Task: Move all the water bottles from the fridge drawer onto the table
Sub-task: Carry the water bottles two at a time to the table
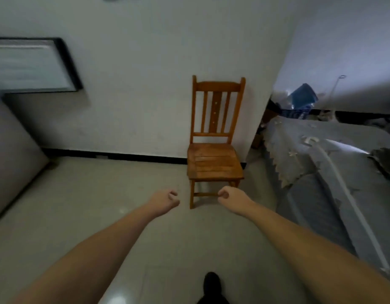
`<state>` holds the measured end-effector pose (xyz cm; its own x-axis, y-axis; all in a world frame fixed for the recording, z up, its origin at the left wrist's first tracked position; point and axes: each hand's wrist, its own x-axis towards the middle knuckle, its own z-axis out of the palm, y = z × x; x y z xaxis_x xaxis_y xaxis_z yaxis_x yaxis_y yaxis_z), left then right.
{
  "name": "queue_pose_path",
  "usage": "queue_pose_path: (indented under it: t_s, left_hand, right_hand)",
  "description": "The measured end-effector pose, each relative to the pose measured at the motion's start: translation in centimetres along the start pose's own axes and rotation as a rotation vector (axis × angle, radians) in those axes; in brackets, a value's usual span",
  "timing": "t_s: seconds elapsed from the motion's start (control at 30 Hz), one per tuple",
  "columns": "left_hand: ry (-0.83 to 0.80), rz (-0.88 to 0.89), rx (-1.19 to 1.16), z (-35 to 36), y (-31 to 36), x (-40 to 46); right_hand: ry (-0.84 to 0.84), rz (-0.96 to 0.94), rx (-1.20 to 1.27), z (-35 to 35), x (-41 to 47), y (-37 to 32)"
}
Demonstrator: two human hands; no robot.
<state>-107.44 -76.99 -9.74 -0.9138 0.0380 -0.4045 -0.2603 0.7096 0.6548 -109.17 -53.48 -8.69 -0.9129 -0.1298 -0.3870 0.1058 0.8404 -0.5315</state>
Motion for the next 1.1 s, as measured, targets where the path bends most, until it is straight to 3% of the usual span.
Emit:
queue_pose_path:
  t_s: [0.47, 0.73, 1.1]
  left_hand:
    - [0.348, -0.221, -0.16, -17.5, -5.5, 15.4]
    - [0.483, -0.394, -0.292, -26.6, -15.9, 17.1]
    - [0.631, -0.455, -0.233, -46.3, -29.2, 18.6]
  right_hand:
    - [-0.152, -0.345, -0.107, -2.8, 26.6, -19.3]
    - [-0.316, -0.518, -0.219, 6.1, 35.6, -33.9]
    - [-0.369, -0.637, -0.229, 15.8, 43.9, -55.8]
